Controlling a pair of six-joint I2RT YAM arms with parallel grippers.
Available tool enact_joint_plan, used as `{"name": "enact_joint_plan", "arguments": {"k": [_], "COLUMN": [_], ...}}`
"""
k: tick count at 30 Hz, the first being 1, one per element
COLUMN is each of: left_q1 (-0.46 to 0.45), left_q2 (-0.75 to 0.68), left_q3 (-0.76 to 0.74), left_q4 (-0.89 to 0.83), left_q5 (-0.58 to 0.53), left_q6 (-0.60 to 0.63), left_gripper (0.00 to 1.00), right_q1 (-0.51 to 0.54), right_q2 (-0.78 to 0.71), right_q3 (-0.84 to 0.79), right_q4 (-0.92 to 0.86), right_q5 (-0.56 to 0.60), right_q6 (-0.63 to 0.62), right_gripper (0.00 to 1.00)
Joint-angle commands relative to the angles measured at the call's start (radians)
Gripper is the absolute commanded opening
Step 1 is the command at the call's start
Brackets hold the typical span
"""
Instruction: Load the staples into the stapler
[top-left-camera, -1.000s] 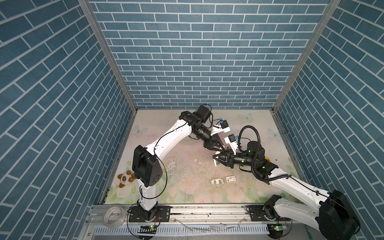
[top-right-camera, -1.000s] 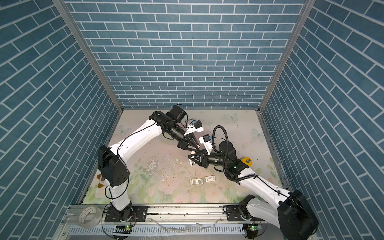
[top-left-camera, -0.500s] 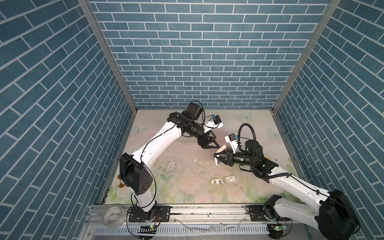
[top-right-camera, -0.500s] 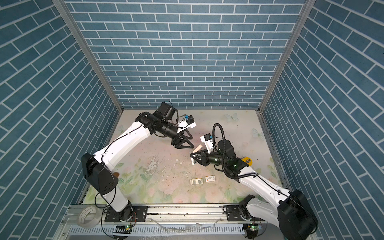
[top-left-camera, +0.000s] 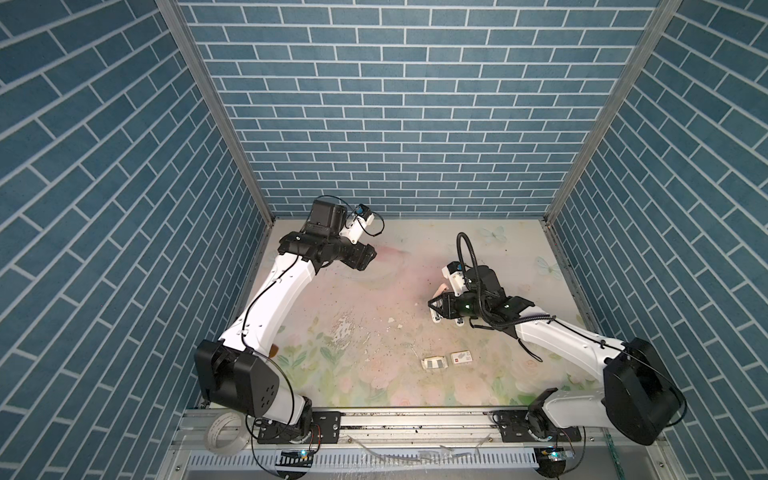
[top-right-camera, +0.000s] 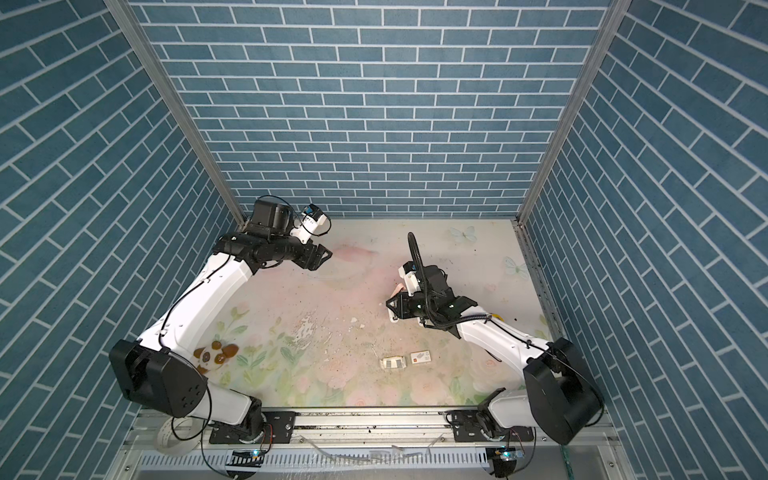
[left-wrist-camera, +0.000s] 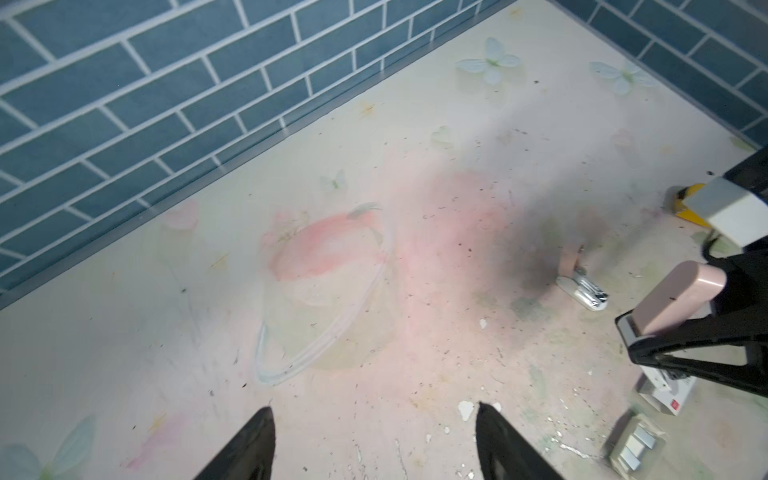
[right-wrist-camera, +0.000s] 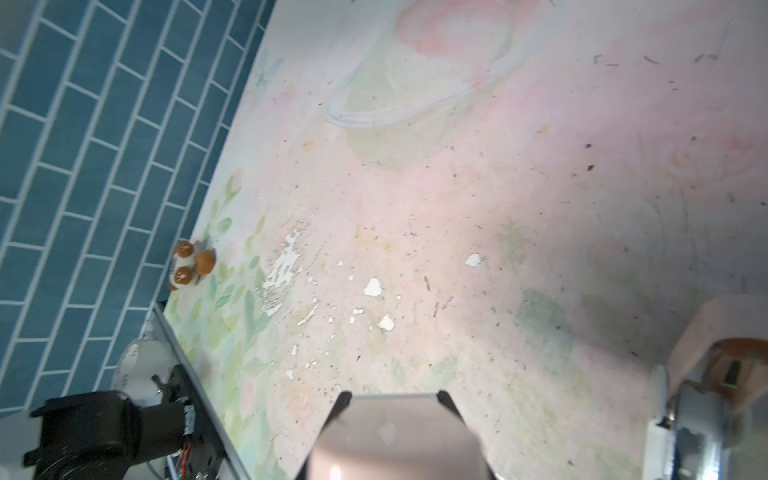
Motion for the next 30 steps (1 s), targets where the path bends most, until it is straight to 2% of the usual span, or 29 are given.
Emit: {"name": "enact_joint_plan", "arguments": {"k": [1,7,17,22,30], "left_q1": [0.022,0.023,0.023,0.023,0.023], "left_q2": [-0.026,-0.072,-0.063,-0.058,-0.056], "left_q3": [-0.052,-0.145,-0.191,-0.202,-0.206], "left_q4": [0.029,0.073,0.079,0.081,0.075], "left_q5": [-0.050,-0.040,-0.016,-0.013,-0.004], "left_q6": [-0.024,0.008,0.028,0.028,0.026], "left_gripper": [0.77,0.77,0.77,0.77,0.77], "right_q1": [0.018,0.066,0.179,0.209,0.222], "right_q2": [0.067,0.214,0.450,0.526,0.568], "right_q3": [0.068,0.182,0.357,0.413,0.442], "right_q4": [-0.071,-0.152,-0.262,-0.294,-0.338], "right_q5": [0.131,0.257,0.467,0.496,0.522], "right_q6": [-0.036,-0.025,0.045,0.072,0.090], "right_gripper": [0.21,0.22,0.23,0.23,0.26]}}
